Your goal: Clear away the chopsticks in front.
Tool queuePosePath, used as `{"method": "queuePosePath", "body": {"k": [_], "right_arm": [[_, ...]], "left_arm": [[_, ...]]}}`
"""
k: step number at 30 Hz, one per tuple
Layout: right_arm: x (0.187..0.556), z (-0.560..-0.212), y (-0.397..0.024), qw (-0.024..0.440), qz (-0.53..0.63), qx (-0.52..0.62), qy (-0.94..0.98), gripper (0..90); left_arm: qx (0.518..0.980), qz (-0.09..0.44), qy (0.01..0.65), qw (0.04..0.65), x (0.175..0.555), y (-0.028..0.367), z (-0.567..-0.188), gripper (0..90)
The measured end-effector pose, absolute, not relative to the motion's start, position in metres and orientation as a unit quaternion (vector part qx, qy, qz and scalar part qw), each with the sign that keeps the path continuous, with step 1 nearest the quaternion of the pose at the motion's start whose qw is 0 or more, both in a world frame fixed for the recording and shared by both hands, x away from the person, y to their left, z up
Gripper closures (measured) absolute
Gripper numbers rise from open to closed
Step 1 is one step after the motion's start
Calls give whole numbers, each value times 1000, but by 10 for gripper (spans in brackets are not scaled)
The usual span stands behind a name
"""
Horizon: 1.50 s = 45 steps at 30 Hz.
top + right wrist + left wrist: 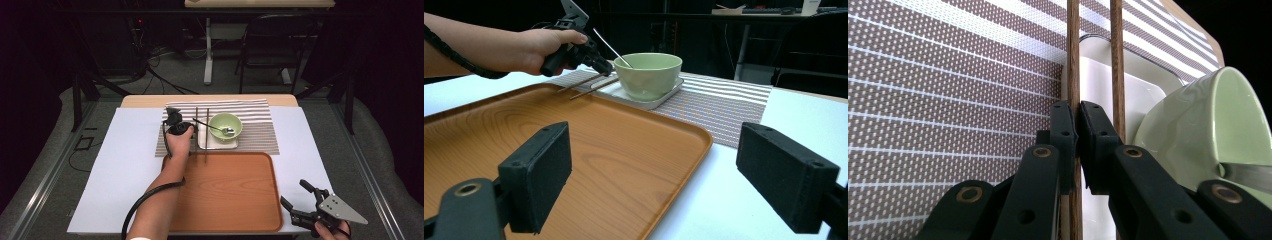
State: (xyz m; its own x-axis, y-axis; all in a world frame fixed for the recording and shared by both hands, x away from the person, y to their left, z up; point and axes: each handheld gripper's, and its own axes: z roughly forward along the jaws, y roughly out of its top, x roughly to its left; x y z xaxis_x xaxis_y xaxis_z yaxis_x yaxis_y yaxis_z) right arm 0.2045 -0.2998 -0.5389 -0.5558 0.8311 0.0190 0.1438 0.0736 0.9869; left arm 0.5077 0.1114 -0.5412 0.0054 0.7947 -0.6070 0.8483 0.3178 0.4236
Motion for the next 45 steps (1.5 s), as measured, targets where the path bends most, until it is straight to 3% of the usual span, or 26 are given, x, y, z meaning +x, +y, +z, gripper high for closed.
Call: {"method": "queuePosePath", "body": {"k": [18, 45], "right_arm": [[204, -538, -299, 293, 579, 361, 669, 142], [204, -538, -299, 291, 583, 360, 668, 142]], "left_arm": [[556, -34, 712, 427, 481, 134, -530, 856], [569, -13, 700, 431, 402, 164, -528, 856]]}}
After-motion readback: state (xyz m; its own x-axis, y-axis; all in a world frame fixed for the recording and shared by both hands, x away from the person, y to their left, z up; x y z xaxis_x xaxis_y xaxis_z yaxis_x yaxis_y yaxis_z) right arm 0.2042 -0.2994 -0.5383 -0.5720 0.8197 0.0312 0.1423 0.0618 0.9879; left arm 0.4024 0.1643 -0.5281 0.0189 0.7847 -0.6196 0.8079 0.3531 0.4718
